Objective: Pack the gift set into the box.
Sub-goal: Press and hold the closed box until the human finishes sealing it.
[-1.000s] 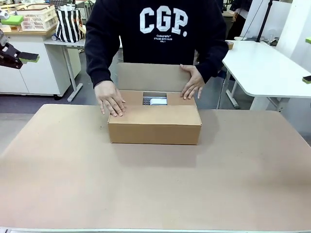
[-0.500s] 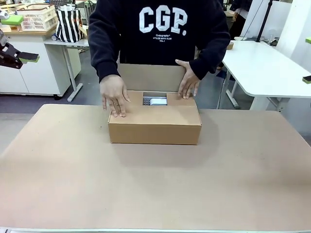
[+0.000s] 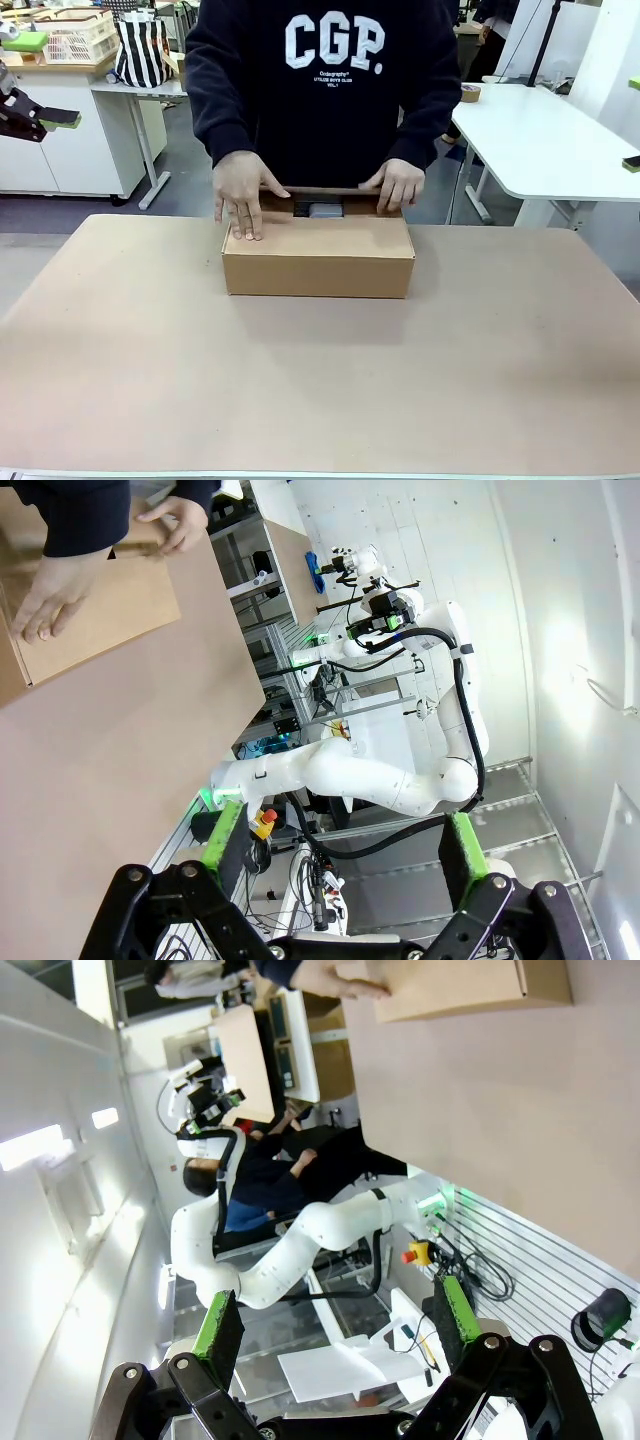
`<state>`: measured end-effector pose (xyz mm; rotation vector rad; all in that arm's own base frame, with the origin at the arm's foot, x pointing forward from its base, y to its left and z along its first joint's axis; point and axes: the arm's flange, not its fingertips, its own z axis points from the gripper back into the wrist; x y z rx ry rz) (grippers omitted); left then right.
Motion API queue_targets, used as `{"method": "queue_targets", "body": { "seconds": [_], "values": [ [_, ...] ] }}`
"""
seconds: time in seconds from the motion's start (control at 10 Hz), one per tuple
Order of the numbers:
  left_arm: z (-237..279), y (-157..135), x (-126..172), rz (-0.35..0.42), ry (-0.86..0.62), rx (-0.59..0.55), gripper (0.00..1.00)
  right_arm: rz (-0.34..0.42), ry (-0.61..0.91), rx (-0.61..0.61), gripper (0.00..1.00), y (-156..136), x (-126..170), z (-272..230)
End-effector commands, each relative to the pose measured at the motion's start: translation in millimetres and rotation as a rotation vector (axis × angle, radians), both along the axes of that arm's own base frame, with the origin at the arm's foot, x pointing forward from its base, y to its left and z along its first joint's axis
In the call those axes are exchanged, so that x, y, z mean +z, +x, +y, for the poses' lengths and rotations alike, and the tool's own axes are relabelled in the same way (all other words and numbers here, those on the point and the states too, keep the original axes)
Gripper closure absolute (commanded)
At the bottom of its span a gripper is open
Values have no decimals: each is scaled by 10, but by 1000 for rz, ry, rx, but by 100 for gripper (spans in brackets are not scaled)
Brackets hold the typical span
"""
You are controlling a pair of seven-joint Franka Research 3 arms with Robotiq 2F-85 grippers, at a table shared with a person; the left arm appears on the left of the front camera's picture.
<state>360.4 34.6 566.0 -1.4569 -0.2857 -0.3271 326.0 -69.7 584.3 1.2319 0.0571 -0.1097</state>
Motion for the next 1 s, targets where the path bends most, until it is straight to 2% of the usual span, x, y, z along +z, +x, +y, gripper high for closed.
{"method": "queue_targets", "body": {
  "seconds": [0.0, 0.9],
  "values": [
    [19, -33, 30, 15, 10, -8, 0, -26, 20, 9, 0, 5, 15, 6],
    [19, -33, 30, 15, 10, -8, 0, -26, 20, 9, 0, 5, 15, 6]
  ]
}}
